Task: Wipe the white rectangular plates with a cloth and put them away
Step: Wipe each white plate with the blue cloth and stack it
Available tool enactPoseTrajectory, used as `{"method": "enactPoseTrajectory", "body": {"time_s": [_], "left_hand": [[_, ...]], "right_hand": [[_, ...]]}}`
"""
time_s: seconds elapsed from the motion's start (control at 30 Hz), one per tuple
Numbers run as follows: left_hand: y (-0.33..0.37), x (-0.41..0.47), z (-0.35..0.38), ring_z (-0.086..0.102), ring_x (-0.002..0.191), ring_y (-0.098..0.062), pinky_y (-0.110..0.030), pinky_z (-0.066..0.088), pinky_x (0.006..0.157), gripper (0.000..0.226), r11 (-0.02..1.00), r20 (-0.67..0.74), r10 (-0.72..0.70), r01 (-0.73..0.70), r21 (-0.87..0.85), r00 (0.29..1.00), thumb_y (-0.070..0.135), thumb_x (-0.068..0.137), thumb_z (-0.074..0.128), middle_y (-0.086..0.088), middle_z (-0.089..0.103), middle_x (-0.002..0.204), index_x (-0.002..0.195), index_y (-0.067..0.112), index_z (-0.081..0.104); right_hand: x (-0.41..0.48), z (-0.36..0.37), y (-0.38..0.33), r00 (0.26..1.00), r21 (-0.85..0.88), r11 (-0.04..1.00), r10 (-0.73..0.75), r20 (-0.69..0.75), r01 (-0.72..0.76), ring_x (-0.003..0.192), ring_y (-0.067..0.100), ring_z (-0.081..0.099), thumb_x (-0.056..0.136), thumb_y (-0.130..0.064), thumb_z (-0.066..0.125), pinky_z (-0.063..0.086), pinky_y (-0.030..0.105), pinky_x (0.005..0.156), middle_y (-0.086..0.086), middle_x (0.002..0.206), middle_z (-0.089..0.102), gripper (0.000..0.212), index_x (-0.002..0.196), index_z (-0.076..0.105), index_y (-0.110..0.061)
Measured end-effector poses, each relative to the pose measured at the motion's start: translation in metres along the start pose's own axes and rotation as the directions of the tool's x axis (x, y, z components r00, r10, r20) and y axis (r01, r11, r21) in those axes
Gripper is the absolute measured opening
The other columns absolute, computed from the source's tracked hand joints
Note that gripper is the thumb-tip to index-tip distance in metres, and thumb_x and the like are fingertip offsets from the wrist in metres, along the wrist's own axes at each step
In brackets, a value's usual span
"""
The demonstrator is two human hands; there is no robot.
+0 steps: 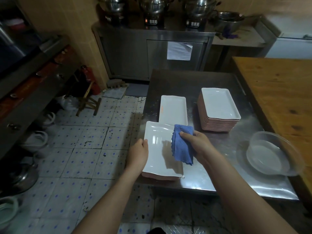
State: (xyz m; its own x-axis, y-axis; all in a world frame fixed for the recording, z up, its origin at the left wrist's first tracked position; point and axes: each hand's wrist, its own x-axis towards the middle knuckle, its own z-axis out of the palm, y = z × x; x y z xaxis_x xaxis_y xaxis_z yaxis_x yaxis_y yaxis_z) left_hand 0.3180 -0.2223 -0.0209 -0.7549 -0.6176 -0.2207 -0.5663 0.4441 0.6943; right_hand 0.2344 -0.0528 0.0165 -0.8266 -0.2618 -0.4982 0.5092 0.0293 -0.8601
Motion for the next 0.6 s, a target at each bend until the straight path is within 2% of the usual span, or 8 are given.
{"method": "enactPoseTrajectory", "body": {"time_s": [0.1, 0.17, 0.23, 0.37, 0.53, 0.6], "left_hand": [[-0.004, 0.002, -0.005, 0.038, 0.051, -0.013, -0.027, 0.021, 0.045, 0.040, 0.943, -0.013, 0.135, -0.125, 0.307, 0.991, 0.032, 0.100, 0.031, 0.001, 0.042, 0.059, 0.063, 0.016, 0.036], [-0.006, 0.007, -0.010, 0.038, 0.053, -0.014, -0.028, 0.021, 0.045, 0.039, 0.902, 0.032, 0.178, -0.176, 0.395, 0.983, 0.034, 0.099, 0.032, 0.002, 0.042, 0.059, 0.064, 0.016, 0.035], [-0.008, 0.013, -0.012, 0.036, 0.052, -0.014, -0.028, 0.022, 0.046, 0.040, 0.912, 0.077, 0.179, -0.195, 0.360, 0.981, 0.036, 0.099, 0.035, 0.001, 0.040, 0.059, 0.064, 0.016, 0.034], [-0.014, 0.019, -0.010, 0.030, 0.051, -0.011, -0.027, 0.021, 0.047, 0.041, 0.951, 0.133, 0.160, -0.189, 0.244, 0.978, 0.037, 0.097, 0.041, 0.002, 0.036, 0.057, 0.063, 0.016, 0.031], [-0.017, 0.030, -0.009, 0.030, 0.053, -0.012, -0.029, 0.022, 0.051, 0.044, 0.985, 0.140, 0.083, -0.103, 0.142, 0.987, 0.041, 0.093, 0.047, 0.004, 0.033, 0.058, 0.061, 0.018, 0.029], [-0.017, 0.034, -0.009, 0.033, 0.054, -0.012, -0.028, 0.023, 0.051, 0.042, 0.991, 0.146, 0.056, -0.073, 0.110, 0.988, 0.040, 0.092, 0.049, 0.004, 0.035, 0.059, 0.061, 0.017, 0.031]], "right_hand": [[0.002, 0.003, 0.002, 1.000, -0.020, 1.000, 0.012, -0.006, -0.012, 0.079, 0.023, 0.066, 0.087, -0.014, 0.067, 0.054, 0.035, 0.074, 0.008, 0.086, 0.070, 0.012, 0.097, 0.064, -0.009], [0.003, 0.005, 0.005, 1.000, -0.028, 0.999, 0.015, -0.008, -0.015, 0.078, 0.023, 0.066, 0.087, -0.014, 0.066, 0.053, 0.037, 0.077, 0.009, 0.086, 0.069, 0.012, 0.097, 0.064, -0.009], [0.004, 0.007, 0.006, 1.000, -0.020, 1.000, 0.018, -0.009, -0.019, 0.078, 0.024, 0.065, 0.087, -0.013, 0.067, 0.053, 0.037, 0.078, 0.009, 0.086, 0.069, 0.011, 0.096, 0.064, -0.009], [0.006, 0.011, 0.008, 1.000, 0.007, 1.000, 0.027, -0.002, -0.027, 0.078, 0.024, 0.066, 0.084, -0.015, 0.070, 0.054, 0.034, 0.070, 0.010, 0.086, 0.070, 0.013, 0.092, 0.064, -0.009], [0.011, 0.012, 0.007, 0.999, 0.007, 0.999, 0.045, -0.005, -0.045, 0.091, 0.030, 0.066, 0.077, -0.018, 0.077, 0.054, 0.042, 0.084, 0.014, 0.097, 0.070, 0.032, 0.102, 0.063, -0.005], [0.013, 0.011, 0.006, 0.999, 0.002, 0.999, 0.052, -0.009, -0.052, 0.090, 0.029, 0.067, 0.075, -0.018, 0.079, 0.055, 0.040, 0.081, 0.013, 0.096, 0.070, 0.033, 0.102, 0.063, -0.008]]}}
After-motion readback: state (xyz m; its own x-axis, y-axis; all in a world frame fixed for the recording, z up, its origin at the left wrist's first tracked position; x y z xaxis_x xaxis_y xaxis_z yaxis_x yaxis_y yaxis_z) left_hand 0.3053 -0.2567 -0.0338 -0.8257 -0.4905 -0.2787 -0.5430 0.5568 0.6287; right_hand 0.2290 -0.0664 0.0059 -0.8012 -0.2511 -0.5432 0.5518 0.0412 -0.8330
